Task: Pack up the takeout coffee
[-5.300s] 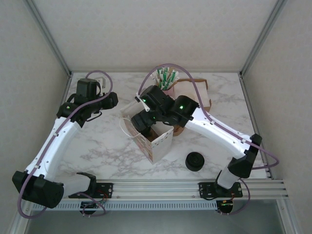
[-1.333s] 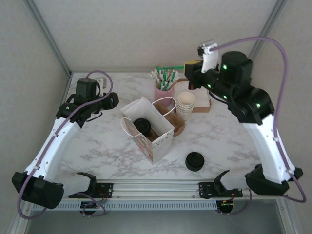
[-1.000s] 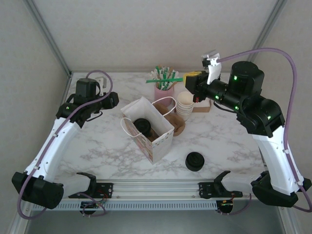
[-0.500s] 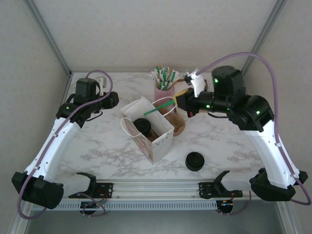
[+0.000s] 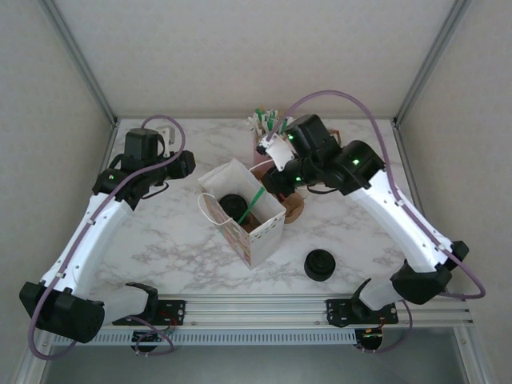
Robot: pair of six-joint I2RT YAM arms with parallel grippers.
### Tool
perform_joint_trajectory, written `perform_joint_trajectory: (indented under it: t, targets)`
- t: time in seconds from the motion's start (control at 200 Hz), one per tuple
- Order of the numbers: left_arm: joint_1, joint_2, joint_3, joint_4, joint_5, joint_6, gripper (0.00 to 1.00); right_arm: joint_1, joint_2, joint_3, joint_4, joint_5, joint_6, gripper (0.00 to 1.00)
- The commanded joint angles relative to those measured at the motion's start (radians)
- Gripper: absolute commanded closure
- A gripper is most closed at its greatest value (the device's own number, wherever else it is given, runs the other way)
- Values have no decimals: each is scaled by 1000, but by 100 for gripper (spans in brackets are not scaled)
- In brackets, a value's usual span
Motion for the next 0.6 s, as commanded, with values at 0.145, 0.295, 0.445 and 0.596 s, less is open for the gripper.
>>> perform_joint_trajectory:
  t: [0.145,0.295,0.445,0.596]
  targets:
    - [-4,-4,-12,6,-4,7,49,36,75,13,-32,63,-52,99]
    - [-3,-2,-11,6,0,8,49,48,111,13,-38,73,-55,99]
    - [-4,-1,-11,5,0,7,49,64,144,12,-49,103,-59,97]
    - [-4,-2,-11,5,-1,7,49,82,173,12,-62,128,-63,94]
